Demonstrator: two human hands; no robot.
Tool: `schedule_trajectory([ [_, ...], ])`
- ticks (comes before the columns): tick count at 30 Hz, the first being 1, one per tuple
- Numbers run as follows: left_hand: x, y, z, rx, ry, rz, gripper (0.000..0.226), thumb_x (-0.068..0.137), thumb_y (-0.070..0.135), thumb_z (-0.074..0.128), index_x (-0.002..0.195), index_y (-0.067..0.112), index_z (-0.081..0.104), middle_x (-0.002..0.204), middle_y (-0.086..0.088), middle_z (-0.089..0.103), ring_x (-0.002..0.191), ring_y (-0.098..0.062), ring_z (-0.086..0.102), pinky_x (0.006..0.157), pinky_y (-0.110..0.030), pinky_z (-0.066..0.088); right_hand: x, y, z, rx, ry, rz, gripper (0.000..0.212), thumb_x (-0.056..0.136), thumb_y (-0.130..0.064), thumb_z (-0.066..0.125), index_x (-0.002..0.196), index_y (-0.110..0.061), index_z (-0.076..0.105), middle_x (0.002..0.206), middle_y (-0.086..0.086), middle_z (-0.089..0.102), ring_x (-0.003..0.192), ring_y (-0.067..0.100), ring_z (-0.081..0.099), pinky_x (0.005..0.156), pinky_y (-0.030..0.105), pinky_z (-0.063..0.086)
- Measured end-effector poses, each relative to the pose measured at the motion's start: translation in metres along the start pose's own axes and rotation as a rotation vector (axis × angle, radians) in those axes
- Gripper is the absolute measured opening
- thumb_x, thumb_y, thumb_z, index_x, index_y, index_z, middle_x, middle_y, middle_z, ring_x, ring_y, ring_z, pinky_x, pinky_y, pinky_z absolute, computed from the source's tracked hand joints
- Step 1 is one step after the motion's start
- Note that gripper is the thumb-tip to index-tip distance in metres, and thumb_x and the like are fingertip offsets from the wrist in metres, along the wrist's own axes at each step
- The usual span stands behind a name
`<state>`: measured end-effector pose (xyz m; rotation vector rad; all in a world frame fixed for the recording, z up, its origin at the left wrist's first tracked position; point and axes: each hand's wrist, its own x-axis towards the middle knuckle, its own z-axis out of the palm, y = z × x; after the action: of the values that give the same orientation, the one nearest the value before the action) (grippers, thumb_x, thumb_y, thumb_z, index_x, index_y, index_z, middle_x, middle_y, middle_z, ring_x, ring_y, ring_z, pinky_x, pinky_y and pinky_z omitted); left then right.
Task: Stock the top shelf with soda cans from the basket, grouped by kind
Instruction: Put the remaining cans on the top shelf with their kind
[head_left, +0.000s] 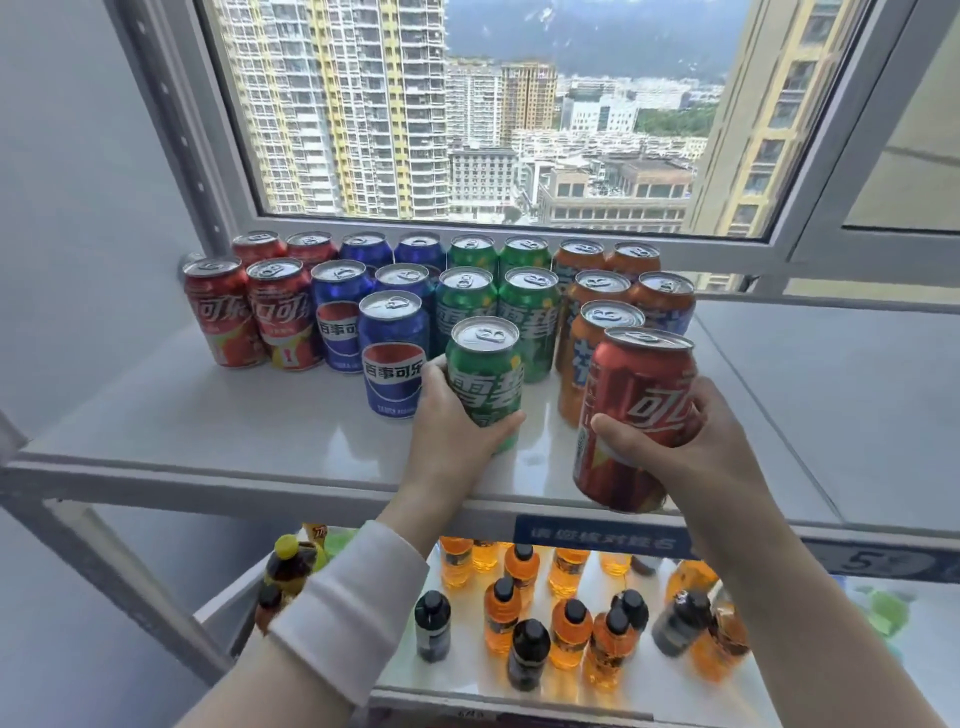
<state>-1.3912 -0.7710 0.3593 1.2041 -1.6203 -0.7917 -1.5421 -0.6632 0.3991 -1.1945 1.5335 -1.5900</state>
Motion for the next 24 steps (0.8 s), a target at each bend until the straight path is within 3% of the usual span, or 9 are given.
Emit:
schedule_trajectory([
  [3,-0.004,0.007,-0.007,0.102,0.006,0.122,0.107,0.059,0.024,0.085,0.138,0.027,0.012,0.144,-0.006,0.035,0.132,-0.019,0.036,0.102,-0.026,0.035,0.006,0.001,-0.004,-0.009,-0.026,-0.018,0.056,0.059,-0.021,0.078,0.107,-0.023,0.051,0.095,-0.009,0.063,0.074,-0.01,0.061,0.057,0.006,0.048],
  [5,-0.004,0.019,-0.018,0.222,0.032,0.243,0.112,0.057,0.035,0.084,0.139,0.036,0.008,0.147,-0.007,0.03,0.134,-0.022,0.031,0.105,-0.036,0.032,0.009,0.0,-0.004,0.002,-0.045,-0.023,0.06,0.055,-0.025,0.078,0.109,-0.023,0.05,0.096,-0.008,0.063,0.08,-0.005,0.062,0.06,0.009,0.048],
  [7,0.005,0.033,-0.03,0.421,0.005,0.344,0.107,0.056,0.044,0.081,0.142,0.029,0.02,0.144,-0.005,0.034,0.133,-0.021,0.028,0.106,-0.03,0.025,0.011,0.0,-0.004,0.01,-0.057,-0.029,0.066,0.048,-0.031,0.076,0.109,-0.024,0.05,0.096,-0.008,0.064,0.08,-0.003,0.063,0.064,0.013,0.047],
  [10,0.026,0.046,-0.041,0.687,-0.186,0.349,0.103,0.058,0.049,0.079,0.143,0.02,0.029,0.14,-0.004,0.042,0.132,-0.022,0.031,0.11,-0.034,0.026,0.012,-0.001,-0.004,0.021,-0.071,-0.039,0.071,0.044,-0.034,0.075,0.11,-0.022,0.052,0.096,-0.006,0.065,0.079,-0.003,0.064,0.064,0.013,0.049],
  [13,0.04,0.056,-0.046,0.755,-0.306,0.33,0.09,0.059,0.049,0.079,0.136,0.022,0.04,0.131,-0.003,0.05,0.125,-0.021,0.037,0.102,-0.033,0.032,0.013,-0.002,-0.005,0.018,-0.093,-0.046,0.071,0.045,-0.036,0.076,0.11,-0.024,0.052,0.098,-0.006,0.065,0.082,-0.002,0.064,0.065,0.014,0.048],
  [18,0.054,0.06,-0.045,0.875,-0.311,0.397,0.079,0.058,0.056,0.076,0.126,0.027,0.048,0.124,0.001,0.054,0.113,-0.02,0.031,0.088,-0.028,0.028,0.015,-0.003,-0.002,0.034,-0.107,-0.063,0.072,0.044,-0.038,0.076,0.11,-0.023,0.052,0.101,-0.002,0.065,0.087,0.003,0.064,0.069,0.018,0.05],
  [24,0.071,0.056,-0.05,0.926,-0.324,0.366,0.077,0.059,0.055,0.075,0.126,0.03,0.047,0.122,-0.001,0.054,0.115,-0.023,0.031,0.095,-0.036,0.03,0.012,-0.004,-0.002,0.036,-0.124,-0.072,0.07,0.046,-0.037,0.075,0.11,-0.024,0.051,0.103,-0.003,0.063,0.09,0.004,0.062,0.068,0.016,0.049],
])
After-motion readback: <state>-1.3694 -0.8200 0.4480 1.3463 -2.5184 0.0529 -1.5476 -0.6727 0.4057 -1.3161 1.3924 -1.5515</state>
